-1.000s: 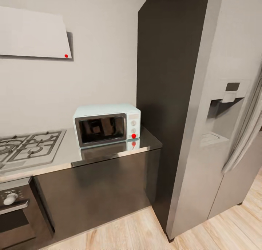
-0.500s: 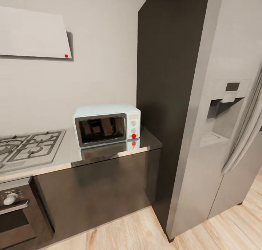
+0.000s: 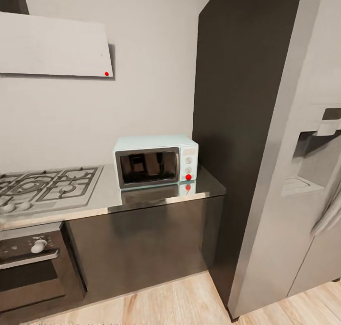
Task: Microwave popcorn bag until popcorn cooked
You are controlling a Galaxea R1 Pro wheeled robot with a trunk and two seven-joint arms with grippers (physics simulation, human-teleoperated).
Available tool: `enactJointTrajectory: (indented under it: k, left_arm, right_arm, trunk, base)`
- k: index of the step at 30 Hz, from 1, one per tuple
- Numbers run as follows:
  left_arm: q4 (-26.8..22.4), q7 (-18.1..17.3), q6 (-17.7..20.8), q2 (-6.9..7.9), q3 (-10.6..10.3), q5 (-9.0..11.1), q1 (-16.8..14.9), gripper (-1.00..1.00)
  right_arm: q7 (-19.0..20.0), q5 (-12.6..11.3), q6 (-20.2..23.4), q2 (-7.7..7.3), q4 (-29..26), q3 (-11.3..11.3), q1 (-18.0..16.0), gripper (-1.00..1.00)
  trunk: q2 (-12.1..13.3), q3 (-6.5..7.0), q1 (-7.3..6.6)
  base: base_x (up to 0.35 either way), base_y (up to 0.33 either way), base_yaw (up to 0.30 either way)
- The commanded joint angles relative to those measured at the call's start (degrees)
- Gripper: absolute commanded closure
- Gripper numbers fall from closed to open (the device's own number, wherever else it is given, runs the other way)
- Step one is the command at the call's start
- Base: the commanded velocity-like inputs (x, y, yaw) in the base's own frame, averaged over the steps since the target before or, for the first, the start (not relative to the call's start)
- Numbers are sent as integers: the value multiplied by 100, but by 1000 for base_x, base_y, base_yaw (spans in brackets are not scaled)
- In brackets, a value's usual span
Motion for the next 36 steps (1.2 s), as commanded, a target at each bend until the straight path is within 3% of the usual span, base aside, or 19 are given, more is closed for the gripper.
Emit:
enactJointTrajectory:
  k: [1,28,36]
  left_arm:
    - [7,-18,-4,0,-47,61,-6,-100]
    - [7,-27,11,3,-53,59,-6,-100]
    - [6,-27,5,3,-47,65,-6,-100]
  right_arm:
    - [19,28,-36,-3,18,-37,-7,-100]
    - [15,37,-53,1,18,-36,-7,-100]
    - [19,37,-53,-2,18,-37,-7,-100]
  trunk:
    - [-3,-6,0]
    - [-3,-6,0]
    - [-3,-6,0]
  base:
    - [0,0,273]
    - [0,0,273]
    - [0,0,49]
